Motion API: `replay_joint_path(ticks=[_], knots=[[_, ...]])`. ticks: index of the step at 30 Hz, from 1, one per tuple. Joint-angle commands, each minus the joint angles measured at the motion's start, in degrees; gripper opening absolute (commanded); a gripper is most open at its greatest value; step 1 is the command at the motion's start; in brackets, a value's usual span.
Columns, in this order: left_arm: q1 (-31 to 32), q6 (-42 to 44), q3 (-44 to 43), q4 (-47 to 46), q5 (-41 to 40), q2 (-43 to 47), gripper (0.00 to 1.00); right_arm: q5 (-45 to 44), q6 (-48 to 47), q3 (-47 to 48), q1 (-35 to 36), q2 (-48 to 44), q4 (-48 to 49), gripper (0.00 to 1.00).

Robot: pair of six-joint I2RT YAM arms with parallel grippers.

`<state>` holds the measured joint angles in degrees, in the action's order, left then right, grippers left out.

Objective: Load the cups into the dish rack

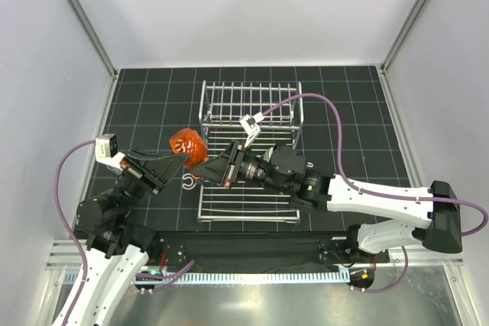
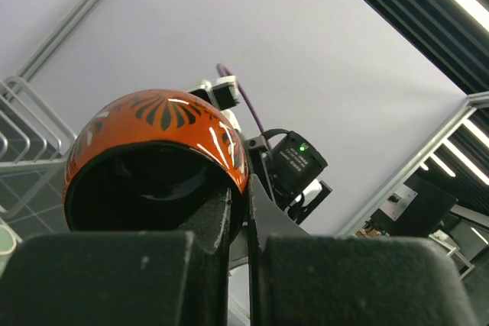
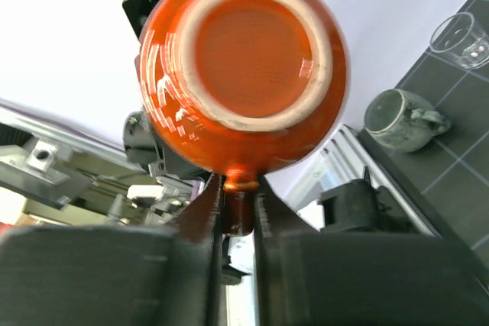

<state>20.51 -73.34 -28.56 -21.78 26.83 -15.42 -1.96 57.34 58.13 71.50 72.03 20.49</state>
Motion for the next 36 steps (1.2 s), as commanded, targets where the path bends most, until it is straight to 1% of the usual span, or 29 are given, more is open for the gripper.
replay_joint_path(ticks=[1, 2, 3, 4, 5, 6, 7, 8, 10, 11, 13, 14, 16, 17, 19, 21, 24, 27, 31, 32, 36], knots=[[0.41, -1.8, 0.43, -3.88, 2.7, 0.65, 0.0, -3.05, 0.49, 0.23, -0.05, 0.39, 6.84, 0.04], [0.41, -2.15, 0.87, -3.88, 2.7, 0.83, 0.0, -3.14, 0.66, 0.23, -0.05, 0.48, 6.76, 0.04], [0.41, -2.16, 1.04, -3.71, 2.7, 0.92, 0.14, -3.32, 0.58, 0.14, -0.14, 0.48, 6.23, 0.04], [0.41, -2.24, 1.13, -3.27, 2.7, 1.09, 0.26, -4.62, 0.49, -0.03, -0.05, 0.31, 5.53, 0.04], [0.41, -2.07, 1.31, -3.09, 2.79, 1.35, 0.39, -5.24, 0.49, -0.21, -0.05, 0.04, 5.09, 0.04], [0.41, -1.55, 1.05, -2.92, 3.05, 1.53, 0.59, -6.21, 0.4, -0.99, -0.14, -0.22, 4.39, 0.04], [0.49, -0.93, 0.61, -1.26, 3.14, 1.71, 0.66, -6.91, 0.32, -1.35, -0.05, -1.09, 3.77, 0.04], [0.49, -0.32, 0.17, 0.23, 3.32, 1.8, 0.91, -8.66, 0.05, -1.44, -0.05, -1.54, 1.42, 0.04], [0.84, 1.79, -1.15, 3.13, 3.14, 1.97, 1.0, -10.25, -2.04, -1.44, -0.05, -3.03, -1.32, 0.04], [0.84, 2.32, -1.41, 5.41, 2.97, 2.06, 1.0, -12.26, -3.1, -1.27, -0.05, -3.56, -5.16, 0.04], [0.93, 4.25, -2.46, 8.32, 2.53, 2.32, 1.0, -14.64, -6.08, -0.3, -0.05, -4.7, -9.92, 0.04], [1.02, 5.3, -3.17, 12.6, 1.66, 2.59, 1.0, -16.92, -7.15, 0.23, -0.05, -6.01, -14.82, 0.04], [1.02, 8.98, -5.79, 17.71, 0.86, 2.33, 1.0, -18.69, -9.08, 0.76, -0.05, -6.99, -20.02, 0.04], [1.11, 10.22, -6.59, 23.39, -0.01, 1.98, 1.0, -19.39, -10.48, 0.76, -0.05, -7.86, -25.53, 0.04], [1.2, 13.38, -9.05, 27.91, -2.65, 1.62, 1.0, -20.54, -11.72, -0.03, -0.05, -8.92, -29.18, 0.04], [1.28, 14.62, -9.76, 30.99, -4.23, 1.27, 1.0, -21.33, -13.3, -2.57, 0.3, -10.85, -32.26, 0.04], [1.28, 15.07, -9.5, 31.36, -5.29, 1.45, 1.0, -22.73, -14.45, -6.7, 1.7, -13.48, -34.9, 0.04], [1.28, 14.72, -8.97, 31.62, -5.82, 0.92, 1.0, -26.25, -12.7, -9.69, 1.88, -14.81, -39.99, 0.04], [1.28, 14.19, -8.89, 31.54, -5.21, -0.31, 1.0, -33.88, -9.54, -10.75, 1.88, -15.16, -49.48, 0.04], [1.28, 14.19, -8.89, 31.54, -5.12, -0.57, 1.0, -34.86, -9.09, -10.93, 1.88, -14.99, -52.28, 0.04], [1.28, 13.93, -8.62, 31.89, -5.73, -1.37, 1.0, -38.21, -5.14, -10.67, 1.8, -14.64, -58.36, 0.04]])
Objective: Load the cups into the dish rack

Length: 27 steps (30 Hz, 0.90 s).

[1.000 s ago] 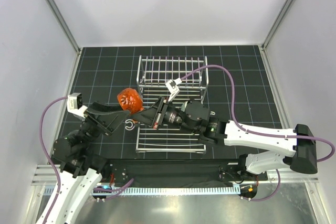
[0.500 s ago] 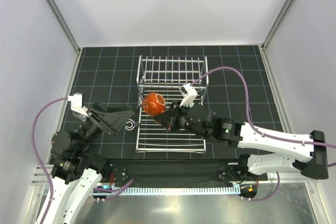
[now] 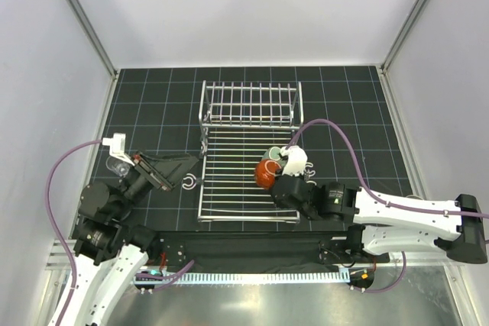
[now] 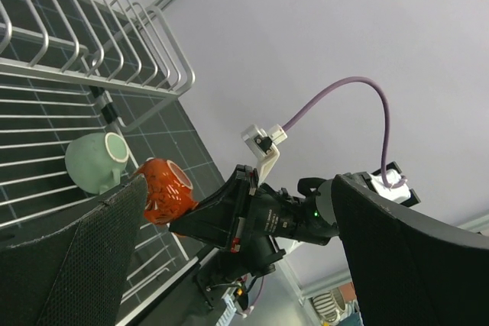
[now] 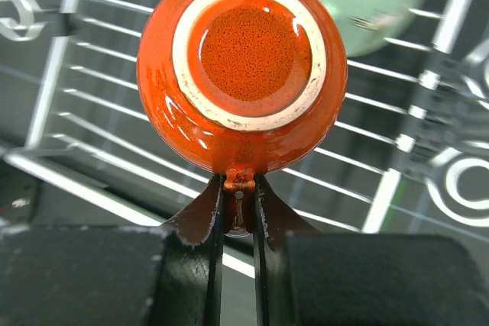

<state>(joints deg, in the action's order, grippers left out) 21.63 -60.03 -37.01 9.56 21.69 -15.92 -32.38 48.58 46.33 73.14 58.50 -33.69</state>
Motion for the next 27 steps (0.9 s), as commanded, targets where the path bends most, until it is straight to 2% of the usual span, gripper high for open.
replay_joint_path(ticks=[1, 5, 15, 27], knots=[[0.17, 0.27, -0.08, 0.81, -0.86, -1.3, 1.0, -7.96, 4.76, 1.14, 0.24, -0.85, -4.97, 0.04], [0.17, -1.23, 0.19, 2.21, -0.69, -3.5, 1.0, -8.4, 6.62, -0.97, -0.45, 0.21, -6.04, 0.04], [0.17, -1.93, -1.13, 4.23, -0.16, -5.87, 1.0, -6.38, 4.77, -6.51, -4.67, 0.73, 0.9, 0.04], [0.17, -1.41, -2.88, 7.48, -0.25, -6.23, 1.0, -6.64, -0.4, -3.44, -6.17, 7.24, 5.83, 0.04]])
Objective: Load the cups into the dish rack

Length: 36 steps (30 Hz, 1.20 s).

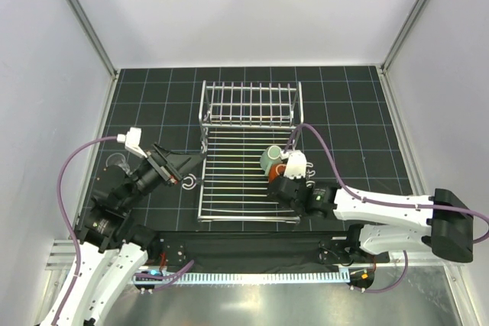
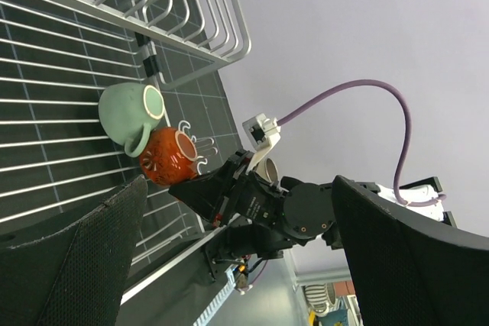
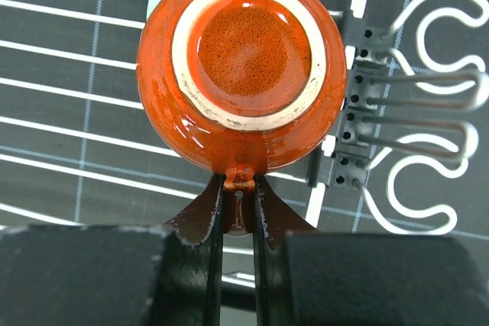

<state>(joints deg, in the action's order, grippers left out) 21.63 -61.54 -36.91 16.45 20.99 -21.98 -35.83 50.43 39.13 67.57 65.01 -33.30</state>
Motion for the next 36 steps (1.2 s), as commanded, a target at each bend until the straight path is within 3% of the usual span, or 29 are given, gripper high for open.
replay_joint_path(ticks=[1, 18, 36], knots=[[0.17, 0.1, -3.17, 0.69, 0.54, -0.26, 1.0, -3.45, -2.62, 4.02, -0.69, 1.16, 5.7, 0.04], [0.17, 0.28, -3.44, 2.89, 0.36, 0.27, 1.0, -6.09, -9.91, 8.41, -3.32, 10.83, 10.62, 0.04], [0.17, 0.72, -3.79, 4.64, -0.16, -0.08, 1.0, -9.6, -10.71, 7.89, -3.59, 15.67, 9.13, 0.07]])
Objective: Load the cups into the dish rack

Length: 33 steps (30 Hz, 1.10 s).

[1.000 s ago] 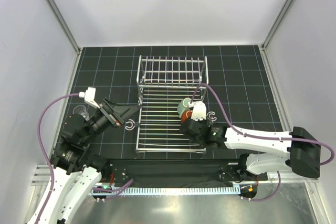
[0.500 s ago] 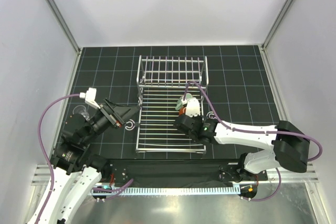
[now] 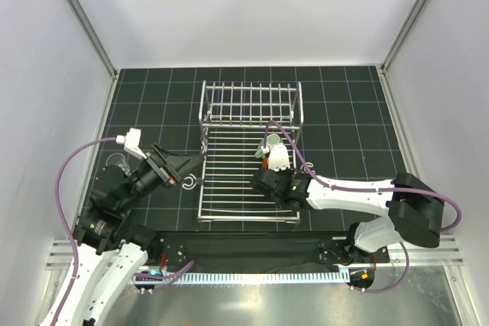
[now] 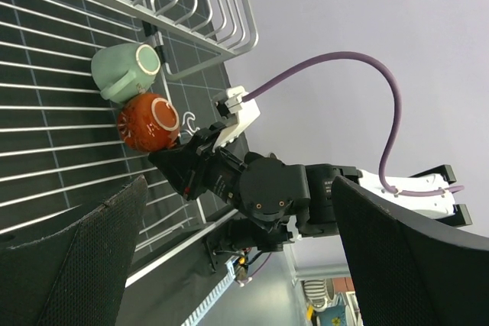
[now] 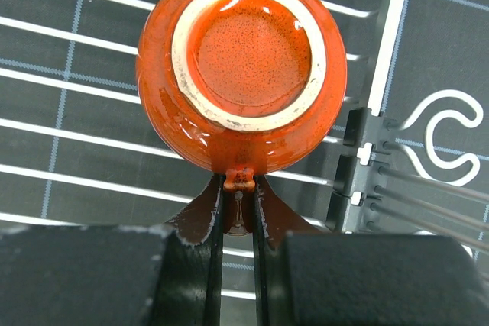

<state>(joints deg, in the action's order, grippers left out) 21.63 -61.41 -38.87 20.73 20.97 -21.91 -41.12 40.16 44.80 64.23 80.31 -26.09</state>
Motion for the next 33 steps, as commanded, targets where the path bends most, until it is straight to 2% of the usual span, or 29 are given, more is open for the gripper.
replay_joint_path(ticks=[1, 4, 11, 19, 28, 33], knots=[[0.17, 0.85, -1.99, 0.88, -0.49, -0.24, 1.0, -4.4, -0.52, 2.4, -0.24, 0.46, 1.92, 0.11], [0.17, 1.81, -3.31, 4.82, -3.11, -1.2, 1.0, -4.4, -0.44, 2.4, -0.24, 0.63, 1.83, 0.15], [0.17, 7.09, -10.25, 18.09, -11.46, -4.28, 1.0, -2.39, -0.61, 1.96, -0.15, -1.12, 1.04, 0.39], [0.17, 13.14, -16.14, 32.52, -23.6, -6.21, 1.0, 1.83, -2.02, -2.17, -0.15, -9.11, 1.39, 0.54], [0.17, 18.43, -20.36, 42.36, -32.38, -11.74, 1.0, 10.96, -3.95, -4.63, 0.2, -24.67, -2.56, 0.55], [0.08, 21.93, -21.86, 42.38, -34.07, -17.28, 1.0, 18.78, -4.04, -6.2, 0.37, -30.56, -1.44, 0.55]])
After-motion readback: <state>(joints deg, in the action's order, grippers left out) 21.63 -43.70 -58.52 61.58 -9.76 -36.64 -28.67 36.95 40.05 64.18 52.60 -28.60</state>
